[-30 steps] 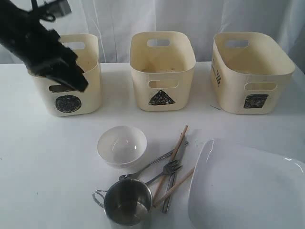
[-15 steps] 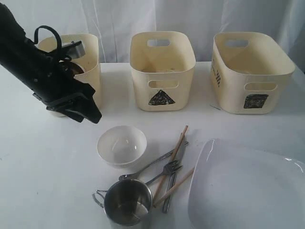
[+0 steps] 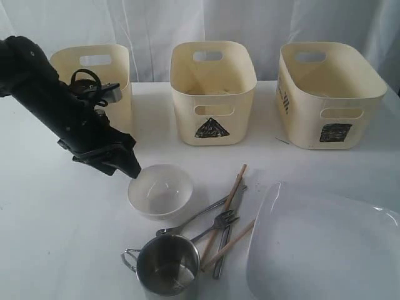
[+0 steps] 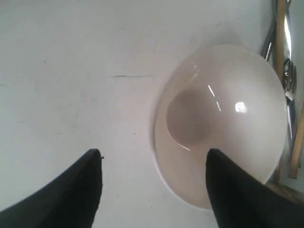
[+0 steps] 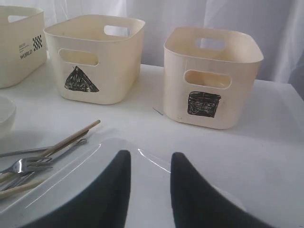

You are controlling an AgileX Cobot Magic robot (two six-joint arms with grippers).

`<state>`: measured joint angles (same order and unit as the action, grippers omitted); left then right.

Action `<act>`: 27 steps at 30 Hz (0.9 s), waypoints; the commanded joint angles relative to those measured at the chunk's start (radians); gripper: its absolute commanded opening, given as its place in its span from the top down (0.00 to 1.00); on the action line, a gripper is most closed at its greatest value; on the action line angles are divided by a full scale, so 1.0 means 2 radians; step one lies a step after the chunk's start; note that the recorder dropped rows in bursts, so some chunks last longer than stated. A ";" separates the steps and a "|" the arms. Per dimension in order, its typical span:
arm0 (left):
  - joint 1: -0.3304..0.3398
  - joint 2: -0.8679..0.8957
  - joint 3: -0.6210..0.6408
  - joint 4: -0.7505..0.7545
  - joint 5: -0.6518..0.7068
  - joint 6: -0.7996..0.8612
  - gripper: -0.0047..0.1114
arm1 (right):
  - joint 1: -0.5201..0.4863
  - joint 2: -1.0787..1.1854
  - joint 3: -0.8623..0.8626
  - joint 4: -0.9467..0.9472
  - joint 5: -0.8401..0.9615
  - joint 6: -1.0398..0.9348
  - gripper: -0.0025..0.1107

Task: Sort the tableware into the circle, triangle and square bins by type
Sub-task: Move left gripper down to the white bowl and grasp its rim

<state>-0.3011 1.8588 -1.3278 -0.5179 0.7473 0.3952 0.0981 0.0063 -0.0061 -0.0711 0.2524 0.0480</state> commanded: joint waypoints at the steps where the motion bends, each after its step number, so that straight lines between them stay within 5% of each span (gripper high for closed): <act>1: -0.023 0.014 0.003 -0.003 -0.020 0.006 0.39 | -0.005 -0.003 0.003 -0.002 -0.004 0.009 0.73; 21: -0.045 0.057 0.003 0.013 -0.041 0.000 0.41 | -0.005 -0.003 0.003 -0.002 -0.004 0.009 0.73; 24: -0.045 0.057 0.003 0.012 -0.042 -0.004 0.52 | -0.005 -0.003 0.003 -0.002 -0.004 0.009 0.73; 27: -0.045 0.052 0.003 0.012 -0.042 -0.008 0.74 | -0.005 -0.003 0.003 -0.002 -0.004 0.009 0.73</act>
<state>-0.3842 1.9768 -1.3278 -0.4808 0.6448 0.3932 0.0981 0.0063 -0.0061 -0.0711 0.2524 0.0629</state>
